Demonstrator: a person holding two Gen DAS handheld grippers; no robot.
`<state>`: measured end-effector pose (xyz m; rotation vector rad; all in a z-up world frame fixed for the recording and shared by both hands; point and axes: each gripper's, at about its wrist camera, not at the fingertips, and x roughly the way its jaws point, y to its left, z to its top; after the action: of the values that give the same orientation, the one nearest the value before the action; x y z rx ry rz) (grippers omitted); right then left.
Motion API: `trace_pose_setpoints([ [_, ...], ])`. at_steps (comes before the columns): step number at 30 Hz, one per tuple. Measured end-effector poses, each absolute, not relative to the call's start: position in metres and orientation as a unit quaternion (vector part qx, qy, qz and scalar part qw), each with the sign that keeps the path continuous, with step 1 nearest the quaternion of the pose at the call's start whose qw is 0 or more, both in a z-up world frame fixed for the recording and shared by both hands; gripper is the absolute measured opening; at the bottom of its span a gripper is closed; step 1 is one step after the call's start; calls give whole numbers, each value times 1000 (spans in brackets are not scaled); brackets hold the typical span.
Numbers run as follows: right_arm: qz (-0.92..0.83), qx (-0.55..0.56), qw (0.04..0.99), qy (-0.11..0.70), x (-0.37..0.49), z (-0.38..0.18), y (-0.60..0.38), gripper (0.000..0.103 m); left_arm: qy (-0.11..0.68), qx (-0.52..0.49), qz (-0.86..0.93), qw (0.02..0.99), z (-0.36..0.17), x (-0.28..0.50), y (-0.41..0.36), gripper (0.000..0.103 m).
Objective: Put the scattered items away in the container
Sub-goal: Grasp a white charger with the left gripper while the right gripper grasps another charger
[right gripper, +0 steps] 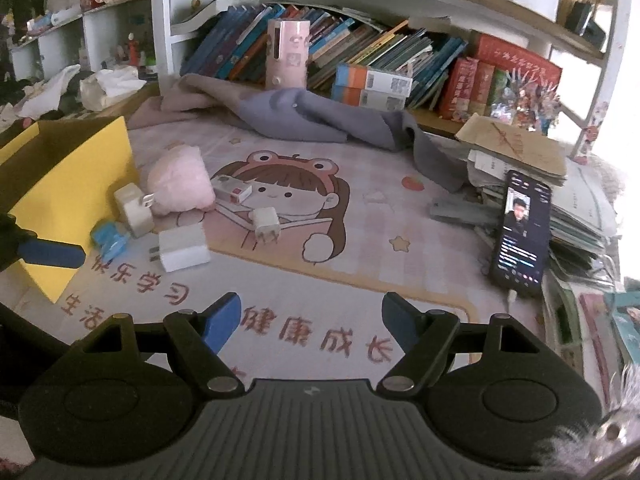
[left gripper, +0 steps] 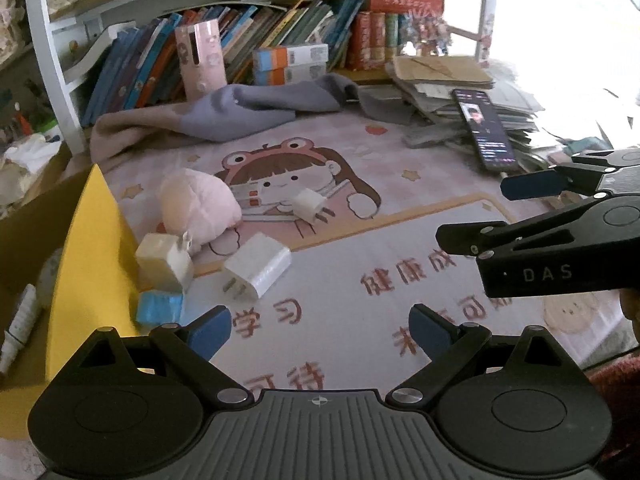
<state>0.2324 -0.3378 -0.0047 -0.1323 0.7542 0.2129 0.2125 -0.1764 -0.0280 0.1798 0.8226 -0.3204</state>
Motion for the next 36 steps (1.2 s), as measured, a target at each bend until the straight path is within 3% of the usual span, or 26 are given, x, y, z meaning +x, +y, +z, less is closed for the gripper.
trace_pose_setpoints([
  [24,251,-82,886,381,376,-59,-304,73,426,55,-41,902,-84,306,-182,97],
  [36,262,-97,871,403,391,-80,-290,54,421,-27,-8,907,-94,312,-161,95],
])
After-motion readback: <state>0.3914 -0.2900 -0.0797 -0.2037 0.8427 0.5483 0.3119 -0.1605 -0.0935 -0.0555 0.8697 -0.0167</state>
